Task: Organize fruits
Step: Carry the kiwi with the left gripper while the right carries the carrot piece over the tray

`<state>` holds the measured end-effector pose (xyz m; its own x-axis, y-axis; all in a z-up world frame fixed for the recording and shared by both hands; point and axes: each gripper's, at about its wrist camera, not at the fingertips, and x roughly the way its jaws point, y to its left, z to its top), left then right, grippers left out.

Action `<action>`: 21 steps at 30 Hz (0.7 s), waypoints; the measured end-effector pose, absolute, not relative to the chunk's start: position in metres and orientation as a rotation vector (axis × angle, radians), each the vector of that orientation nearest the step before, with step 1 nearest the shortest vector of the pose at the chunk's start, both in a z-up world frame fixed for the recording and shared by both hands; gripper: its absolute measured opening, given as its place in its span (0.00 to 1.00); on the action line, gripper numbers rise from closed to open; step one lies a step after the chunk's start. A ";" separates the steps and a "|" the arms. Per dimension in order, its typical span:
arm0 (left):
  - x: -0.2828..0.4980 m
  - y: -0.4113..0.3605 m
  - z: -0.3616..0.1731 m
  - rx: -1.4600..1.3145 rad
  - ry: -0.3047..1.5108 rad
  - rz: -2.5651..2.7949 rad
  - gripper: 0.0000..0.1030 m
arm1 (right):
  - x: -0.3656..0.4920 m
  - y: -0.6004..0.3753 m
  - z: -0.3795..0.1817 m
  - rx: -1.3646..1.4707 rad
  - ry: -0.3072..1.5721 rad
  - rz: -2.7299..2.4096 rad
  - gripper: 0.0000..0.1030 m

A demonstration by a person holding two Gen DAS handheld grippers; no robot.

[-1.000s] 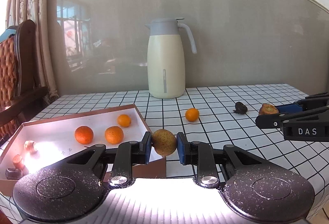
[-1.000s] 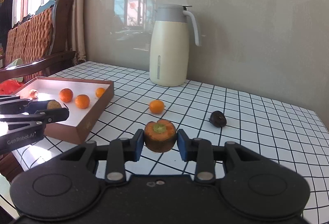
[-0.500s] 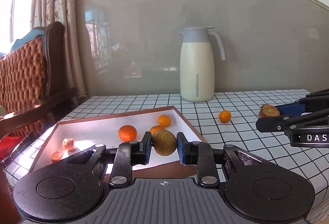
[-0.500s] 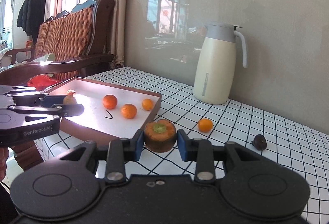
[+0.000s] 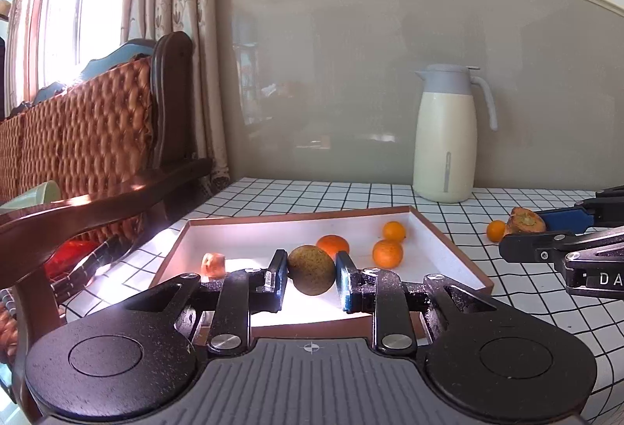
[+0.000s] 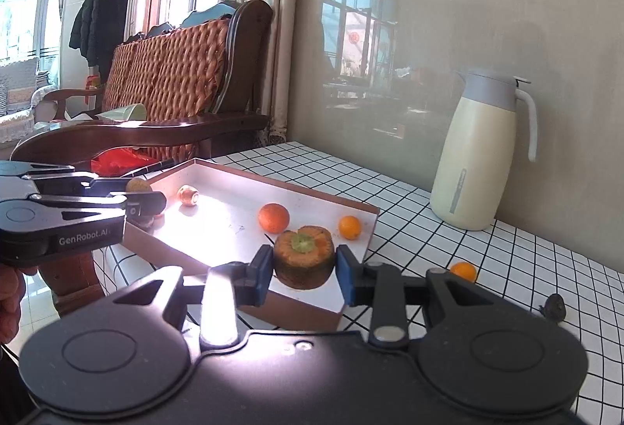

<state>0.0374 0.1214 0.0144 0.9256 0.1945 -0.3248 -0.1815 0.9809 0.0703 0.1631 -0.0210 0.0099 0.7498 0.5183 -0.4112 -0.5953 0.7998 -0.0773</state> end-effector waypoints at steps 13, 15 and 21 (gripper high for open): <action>0.048 0.163 0.010 0.029 0.348 0.265 0.26 | 0.182 0.018 0.009 -0.194 0.376 0.630 0.25; 0.053 0.167 0.010 0.022 0.351 0.270 0.26 | 0.187 0.023 0.010 -0.194 0.371 0.622 0.25; 0.069 0.175 0.013 0.004 0.345 0.279 0.26 | 0.204 0.034 0.012 -0.184 0.368 0.604 0.25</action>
<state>0.0688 0.1746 0.0126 0.9031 0.2705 -0.3337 -0.2691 0.9618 0.0514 0.2043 0.0339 0.0120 0.7610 0.5189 -0.3893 -0.5837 0.8096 -0.0618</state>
